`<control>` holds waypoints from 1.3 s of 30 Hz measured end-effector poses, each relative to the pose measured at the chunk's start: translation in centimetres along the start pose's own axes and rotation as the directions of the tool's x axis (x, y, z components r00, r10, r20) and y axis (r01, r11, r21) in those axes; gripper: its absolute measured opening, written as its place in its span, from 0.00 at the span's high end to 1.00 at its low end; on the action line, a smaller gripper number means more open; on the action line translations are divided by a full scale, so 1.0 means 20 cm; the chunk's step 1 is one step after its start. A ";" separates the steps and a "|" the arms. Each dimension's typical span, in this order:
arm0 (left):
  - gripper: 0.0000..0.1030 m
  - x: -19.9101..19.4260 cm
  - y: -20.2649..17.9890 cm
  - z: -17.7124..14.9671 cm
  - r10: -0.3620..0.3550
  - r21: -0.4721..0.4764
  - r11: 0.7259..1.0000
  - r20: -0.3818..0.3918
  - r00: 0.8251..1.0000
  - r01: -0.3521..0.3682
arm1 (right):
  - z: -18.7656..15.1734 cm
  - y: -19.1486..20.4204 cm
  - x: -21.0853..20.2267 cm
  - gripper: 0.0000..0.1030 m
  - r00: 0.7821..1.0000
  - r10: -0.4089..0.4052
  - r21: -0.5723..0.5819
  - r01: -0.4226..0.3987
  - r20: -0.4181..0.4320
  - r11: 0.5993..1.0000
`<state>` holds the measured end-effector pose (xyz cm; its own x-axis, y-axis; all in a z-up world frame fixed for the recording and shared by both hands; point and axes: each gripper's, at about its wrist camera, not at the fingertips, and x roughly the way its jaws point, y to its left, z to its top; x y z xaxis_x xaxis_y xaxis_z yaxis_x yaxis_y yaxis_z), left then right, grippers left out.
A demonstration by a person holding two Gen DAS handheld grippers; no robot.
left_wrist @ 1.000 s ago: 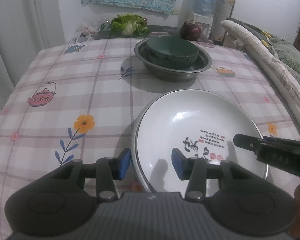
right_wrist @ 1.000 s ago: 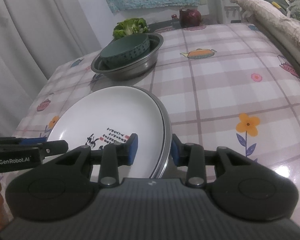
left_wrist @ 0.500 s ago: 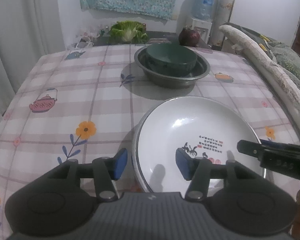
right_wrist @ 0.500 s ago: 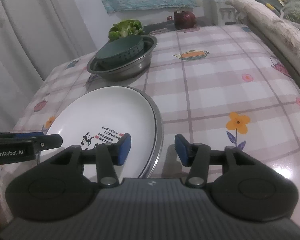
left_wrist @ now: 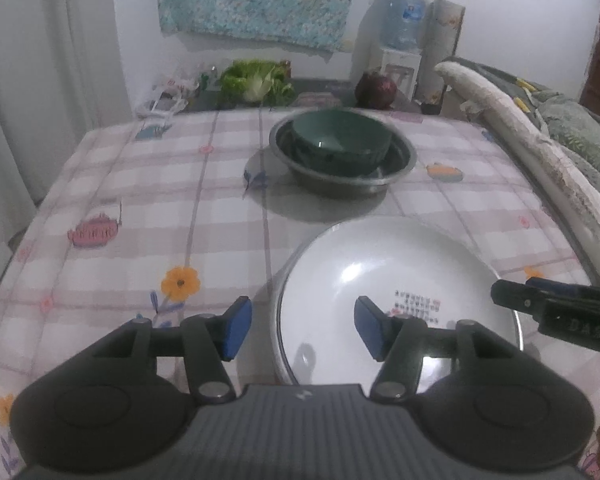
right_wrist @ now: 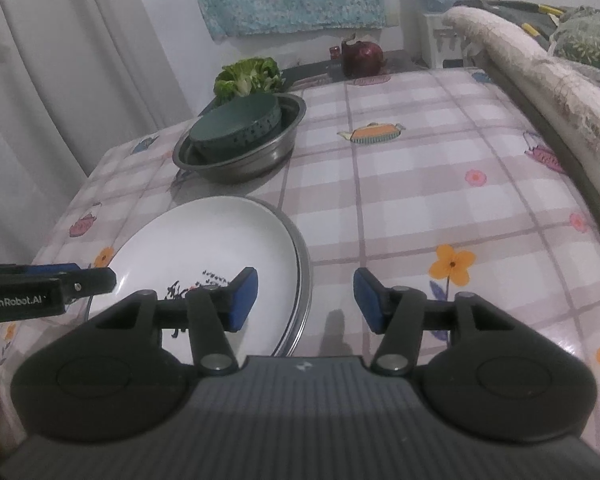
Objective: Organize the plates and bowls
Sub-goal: 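Lower the white plate into the large steel bowl and open both tools, then grip the large steel bowl rim with the right tool while the left tool grips it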
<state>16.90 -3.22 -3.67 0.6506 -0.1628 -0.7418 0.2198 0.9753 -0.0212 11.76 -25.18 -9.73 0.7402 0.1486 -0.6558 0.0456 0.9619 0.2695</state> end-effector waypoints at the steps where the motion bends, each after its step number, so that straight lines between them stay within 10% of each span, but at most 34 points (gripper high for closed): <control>1: 0.41 -0.01 0.00 0.02 -0.001 0.001 1.000 0.009 1.000 0.001 | 0.02 0.00 0.00 0.49 1.000 -0.005 -0.003 0.005 0.004 1.000; 21: 0.33 0.40 0.17 0.48 -0.084 -0.054 0.995 0.065 0.994 0.087 | 0.70 -0.08 0.33 0.48 0.999 0.053 0.004 -0.053 -0.005 0.999; 39: 0.64 0.72 0.19 0.56 -0.097 -0.062 0.993 -0.013 0.995 0.096 | 0.81 -0.11 0.84 0.74 0.984 0.118 0.025 -0.115 -0.135 0.993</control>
<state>35.20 -3.48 -6.96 0.6163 -0.2549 -0.7451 0.2356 0.9625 -0.1344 34.97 -28.41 -10.00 0.6432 0.2904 -0.7085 -0.0235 0.9323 0.3608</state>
